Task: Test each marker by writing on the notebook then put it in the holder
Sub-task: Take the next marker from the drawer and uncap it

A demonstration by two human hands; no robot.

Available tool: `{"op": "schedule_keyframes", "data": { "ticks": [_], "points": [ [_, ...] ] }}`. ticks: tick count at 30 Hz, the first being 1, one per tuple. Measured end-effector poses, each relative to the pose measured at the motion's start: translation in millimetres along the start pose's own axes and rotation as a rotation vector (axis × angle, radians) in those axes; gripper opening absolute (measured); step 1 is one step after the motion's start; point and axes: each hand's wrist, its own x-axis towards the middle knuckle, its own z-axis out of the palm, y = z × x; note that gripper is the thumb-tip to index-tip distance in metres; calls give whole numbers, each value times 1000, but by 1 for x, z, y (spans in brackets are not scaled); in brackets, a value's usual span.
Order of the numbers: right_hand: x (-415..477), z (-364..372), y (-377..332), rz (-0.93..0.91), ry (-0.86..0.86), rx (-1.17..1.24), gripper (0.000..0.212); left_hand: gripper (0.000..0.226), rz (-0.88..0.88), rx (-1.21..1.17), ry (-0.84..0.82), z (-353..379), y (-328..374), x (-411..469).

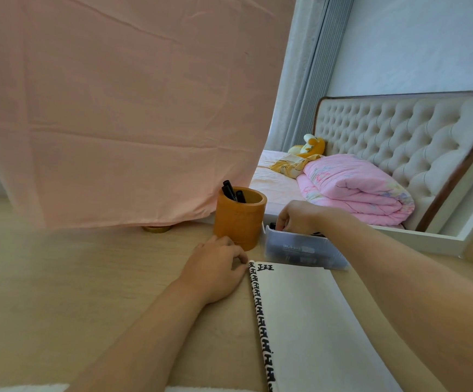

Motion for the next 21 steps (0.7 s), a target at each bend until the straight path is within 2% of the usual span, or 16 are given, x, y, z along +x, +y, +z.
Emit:
{"op": "schedule_keyframes", "data": {
  "ticks": [3, 5, 11, 17, 21],
  "points": [
    [3, 1, -2, 18, 41, 3, 14, 23, -1, 6, 3, 0, 0, 0],
    [3, 1, -3, 9, 60, 13, 22, 24, -3, 8, 8, 1, -1, 0],
    [1, 3, -7, -41, -15, -59, 25, 25, 4, 14, 16, 3, -1, 0],
    [-9, -6, -4, -84, 123, -68, 29, 23, 13, 10, 25, 3, -2, 1],
    [-45, -11, -6, -147, 304, -113, 35, 22, 26, -26, 90, 0, 2, 1]
  ]
}}
